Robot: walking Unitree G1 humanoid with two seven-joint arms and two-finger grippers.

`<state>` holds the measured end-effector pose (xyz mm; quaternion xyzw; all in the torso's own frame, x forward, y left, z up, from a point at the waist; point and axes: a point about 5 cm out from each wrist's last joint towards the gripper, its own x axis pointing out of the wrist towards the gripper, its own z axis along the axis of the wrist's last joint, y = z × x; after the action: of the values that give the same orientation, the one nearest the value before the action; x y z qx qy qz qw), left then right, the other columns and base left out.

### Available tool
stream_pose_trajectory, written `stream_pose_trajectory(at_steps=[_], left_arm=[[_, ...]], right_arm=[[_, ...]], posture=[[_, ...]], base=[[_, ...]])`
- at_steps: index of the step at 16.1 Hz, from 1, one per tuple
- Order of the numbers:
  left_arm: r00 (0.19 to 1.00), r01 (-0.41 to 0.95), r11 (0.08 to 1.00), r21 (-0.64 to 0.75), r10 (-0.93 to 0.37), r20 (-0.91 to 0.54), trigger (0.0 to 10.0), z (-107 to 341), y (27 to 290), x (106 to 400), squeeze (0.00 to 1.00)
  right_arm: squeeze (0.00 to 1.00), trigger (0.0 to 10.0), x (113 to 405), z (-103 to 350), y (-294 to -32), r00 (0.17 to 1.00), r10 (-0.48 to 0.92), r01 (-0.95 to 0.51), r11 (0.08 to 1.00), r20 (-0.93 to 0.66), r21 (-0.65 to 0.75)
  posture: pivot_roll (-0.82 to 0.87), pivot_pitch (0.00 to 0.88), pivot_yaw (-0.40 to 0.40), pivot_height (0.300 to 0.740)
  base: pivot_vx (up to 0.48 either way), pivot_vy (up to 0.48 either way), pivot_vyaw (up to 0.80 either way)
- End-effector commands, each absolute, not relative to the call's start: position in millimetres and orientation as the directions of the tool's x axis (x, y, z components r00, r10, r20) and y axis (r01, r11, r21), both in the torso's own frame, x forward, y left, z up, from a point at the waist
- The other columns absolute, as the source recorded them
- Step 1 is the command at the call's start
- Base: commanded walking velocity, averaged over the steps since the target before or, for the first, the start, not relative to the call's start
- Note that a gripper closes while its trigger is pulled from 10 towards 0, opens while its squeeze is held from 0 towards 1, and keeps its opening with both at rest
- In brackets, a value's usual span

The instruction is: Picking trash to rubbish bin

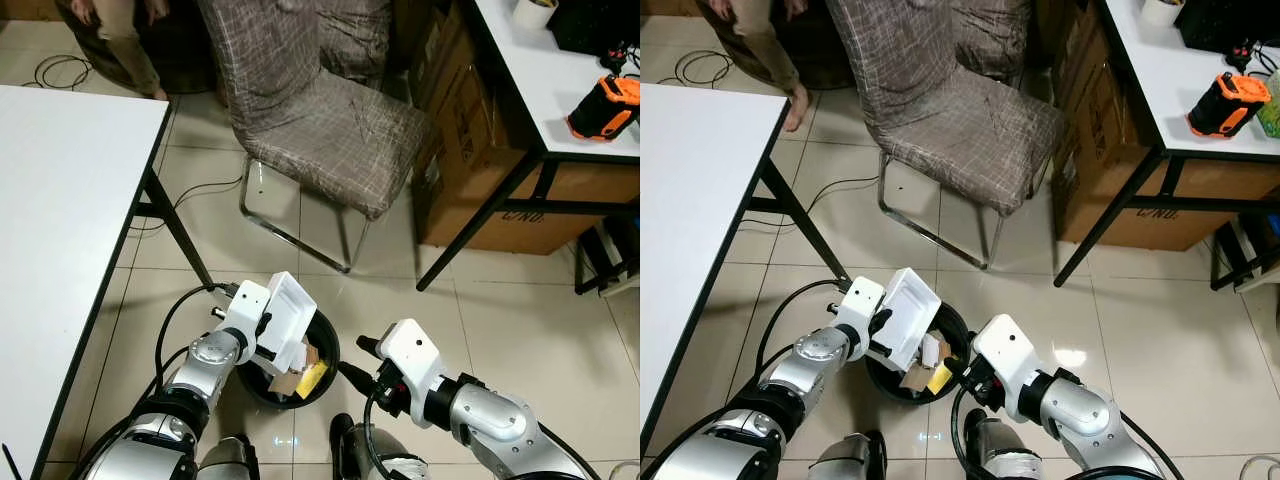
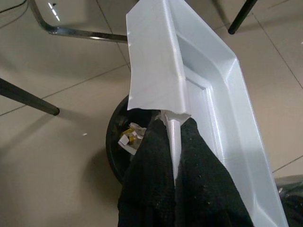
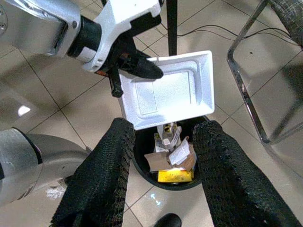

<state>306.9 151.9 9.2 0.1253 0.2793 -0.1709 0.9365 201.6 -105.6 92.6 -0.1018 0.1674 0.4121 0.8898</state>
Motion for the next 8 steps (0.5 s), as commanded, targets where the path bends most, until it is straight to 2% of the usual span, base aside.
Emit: stream_pose_trajectory(at_steps=[1,2,3,4,8], left_arm=[[0.780,0.396,0.908,0.139,-0.253,-0.572,10.0,7.8,150.5,306.2,0.00],[0.781,0.397,0.908,0.131,-0.259,-0.569,10.0,8.5,150.0,306.9,0.53],[0.781,0.397,0.909,0.129,-0.261,-0.568,10.0,8.8,149.8,307.2,0.89],[0.783,0.402,0.907,0.129,-0.267,-0.562,10.0,10.2,149.0,308.4,1.00],[0.790,0.403,0.905,0.139,-0.267,-0.553,10.0,13.7,148.5,312.0,1.00]], right_arm=[[0.00,10.0,200.2,93.9,-105.1,0.595,0.705,-0.774,0.632,-0.385,-0.040],[0.00,10.0,201.1,94.1,-104.9,0.596,0.705,-0.774,0.632,-0.384,-0.040],[0.00,10.0,201.6,94.1,-104.8,0.596,0.705,-0.774,0.632,-0.384,-0.040],[0.00,10.0,203.1,93.8,-105.5,0.598,0.704,-0.772,0.634,-0.384,-0.041],[0.00,10.0,202.9,92.2,-106.5,0.602,0.700,-0.769,0.638,-0.385,-0.043]], posture=[[-0.16,0.266,-0.074,0.740],[-0.16,0.264,-0.072,0.740],[-0.16,0.264,-0.072,0.740],[-0.16,0.262,-0.070,0.740],[-0.16,0.258,-0.069,0.740]], base=[[0.000,0.000,0.00],[0.000,0.000,0.00],[0.000,0.000,0.00],[0.000,0.000,0.00],[0.000,0.000,0.00]])
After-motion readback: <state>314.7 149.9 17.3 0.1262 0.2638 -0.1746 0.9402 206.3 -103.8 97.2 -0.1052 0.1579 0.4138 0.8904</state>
